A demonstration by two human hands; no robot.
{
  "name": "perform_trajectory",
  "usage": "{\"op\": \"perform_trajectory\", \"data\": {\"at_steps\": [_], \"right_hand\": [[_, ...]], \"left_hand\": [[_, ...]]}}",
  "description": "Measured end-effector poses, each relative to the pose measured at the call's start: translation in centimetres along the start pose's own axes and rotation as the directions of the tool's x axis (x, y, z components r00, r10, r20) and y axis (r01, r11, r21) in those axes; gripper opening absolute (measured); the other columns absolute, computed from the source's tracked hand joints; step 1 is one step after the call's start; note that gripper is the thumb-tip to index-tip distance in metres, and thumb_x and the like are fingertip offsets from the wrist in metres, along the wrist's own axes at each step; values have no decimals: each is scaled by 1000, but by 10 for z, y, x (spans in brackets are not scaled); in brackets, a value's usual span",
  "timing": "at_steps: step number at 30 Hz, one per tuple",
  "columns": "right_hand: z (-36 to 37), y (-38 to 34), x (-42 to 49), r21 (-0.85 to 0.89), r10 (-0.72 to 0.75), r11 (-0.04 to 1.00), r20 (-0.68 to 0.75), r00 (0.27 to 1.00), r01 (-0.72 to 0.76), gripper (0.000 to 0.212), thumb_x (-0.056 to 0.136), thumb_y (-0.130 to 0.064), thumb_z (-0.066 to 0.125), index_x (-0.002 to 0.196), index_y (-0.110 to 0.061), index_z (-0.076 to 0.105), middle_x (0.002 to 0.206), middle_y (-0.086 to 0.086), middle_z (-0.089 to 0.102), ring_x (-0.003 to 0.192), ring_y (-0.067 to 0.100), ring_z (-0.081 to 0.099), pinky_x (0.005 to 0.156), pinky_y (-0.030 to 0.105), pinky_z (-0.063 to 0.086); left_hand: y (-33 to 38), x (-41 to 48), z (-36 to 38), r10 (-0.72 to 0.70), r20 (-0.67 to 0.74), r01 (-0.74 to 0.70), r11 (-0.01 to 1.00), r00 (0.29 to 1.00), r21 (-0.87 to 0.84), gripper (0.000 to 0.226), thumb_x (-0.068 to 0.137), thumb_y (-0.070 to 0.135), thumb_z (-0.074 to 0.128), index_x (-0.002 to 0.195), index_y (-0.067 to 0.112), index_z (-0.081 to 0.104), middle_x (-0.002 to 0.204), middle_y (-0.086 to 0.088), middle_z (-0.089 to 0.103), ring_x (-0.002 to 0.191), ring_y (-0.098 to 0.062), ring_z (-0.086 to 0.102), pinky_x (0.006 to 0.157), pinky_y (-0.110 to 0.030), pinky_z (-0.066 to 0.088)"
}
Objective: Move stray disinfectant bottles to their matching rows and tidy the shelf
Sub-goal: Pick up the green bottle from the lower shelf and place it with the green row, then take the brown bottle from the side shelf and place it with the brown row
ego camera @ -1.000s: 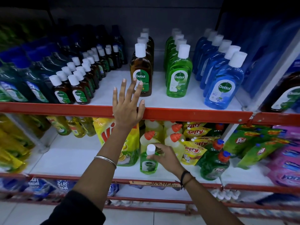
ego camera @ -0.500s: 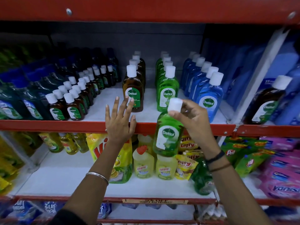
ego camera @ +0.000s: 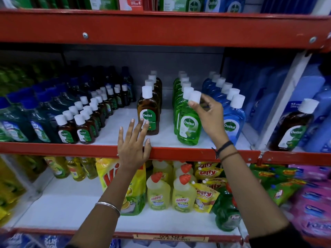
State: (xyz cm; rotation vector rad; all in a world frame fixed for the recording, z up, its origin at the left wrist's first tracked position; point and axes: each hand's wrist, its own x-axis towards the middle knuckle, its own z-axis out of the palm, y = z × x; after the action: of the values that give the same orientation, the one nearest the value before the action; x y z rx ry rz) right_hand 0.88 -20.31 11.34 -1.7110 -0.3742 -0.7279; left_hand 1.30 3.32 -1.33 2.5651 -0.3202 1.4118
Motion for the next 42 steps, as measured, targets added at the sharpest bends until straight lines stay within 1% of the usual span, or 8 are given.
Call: {"op": "perform_trajectory", "data": {"at_steps": [4, 12, 18, 24, 26, 29, 33, 42], "right_hand": [[7, 7, -3, -13, 24, 1000, 8, 1000, -24, 33, 81, -23, 72, 113, -14, 67, 96, -2, 71, 72, -4, 60, 67, 16, 49], [-11, 0, -10, -113, 8, 994, 26, 1000, -5, 45, 80, -36, 71, 118, -12, 65, 107, 1, 71, 92, 6, 65, 79, 19, 53], [-86, -15, -17, -69, -167, 985, -110, 980, 160, 26, 86, -31, 66, 111, -22, 65, 102, -2, 70, 92, 3, 65, 77, 15, 50], [-183, -6, -8, -397, -421, 887, -487, 765, 236, 21, 92, -28, 60, 102, -11, 68, 95, 0, 64, 89, 13, 62, 82, 19, 46], [-207, 5, -3, -433, -386, 891, -557, 736, 139, 24, 91, -29, 60, 105, -11, 65, 101, 5, 64, 94, 27, 58, 86, 21, 43], [-231, 21, 2, -427, -205, 903, -534, 820, -52, 37, 90, -30, 60, 118, -7, 59, 116, 17, 60, 108, 29, 53, 93, 25, 41], [-243, 31, 1, -376, 29, 906, -397, 917, -192, 33, 93, -29, 57, 121, -13, 58, 111, 14, 63, 90, 18, 55, 76, 23, 41], [-240, 15, 4, -364, 24, 904, -480, 877, -224, 38, 77, -24, 76, 108, -7, 64, 102, 20, 70, 93, 29, 67, 84, 47, 55]], "left_hand": [[-1, -1, 0, 3, 2, -3, 1000, 1000, 5, 54, 100, 40, 23, 147, 21, 39, 151, -2, 45, 146, -21, 28, 118, -49, 17], [3, 0, -4, -12, 11, 12, 1000, 1000, -11, 54, 96, 35, 32, 147, 21, 39, 152, -2, 43, 147, -19, 26, 120, -46, 15], [7, 0, -7, -27, -17, 25, 997, 1000, -78, 51, 98, 38, 32, 145, 22, 43, 150, 1, 45, 146, -17, 28, 119, -47, 20], [11, 0, -12, -38, -11, 37, 995, 999, -87, 51, 95, 35, 36, 142, 17, 46, 148, -3, 47, 143, -24, 35, 116, -52, 24], [12, 0, -14, -42, -3, 42, 995, 999, -87, 52, 95, 35, 36, 142, 16, 47, 147, -4, 48, 142, -25, 36, 115, -54, 25], [14, -1, -15, -45, 8, 46, 996, 999, -81, 52, 95, 34, 35, 142, 15, 47, 147, -5, 49, 142, -25, 36, 114, -54, 25], [14, -2, -16, -53, 13, 54, 995, 999, -81, 53, 94, 34, 35, 142, 14, 47, 147, -6, 49, 142, -26, 36, 115, -54, 24], [11, -2, -14, -39, 20, 40, 995, 999, -88, 53, 94, 34, 35, 142, 14, 47, 146, -7, 50, 142, -26, 36, 114, -54, 26]]}}
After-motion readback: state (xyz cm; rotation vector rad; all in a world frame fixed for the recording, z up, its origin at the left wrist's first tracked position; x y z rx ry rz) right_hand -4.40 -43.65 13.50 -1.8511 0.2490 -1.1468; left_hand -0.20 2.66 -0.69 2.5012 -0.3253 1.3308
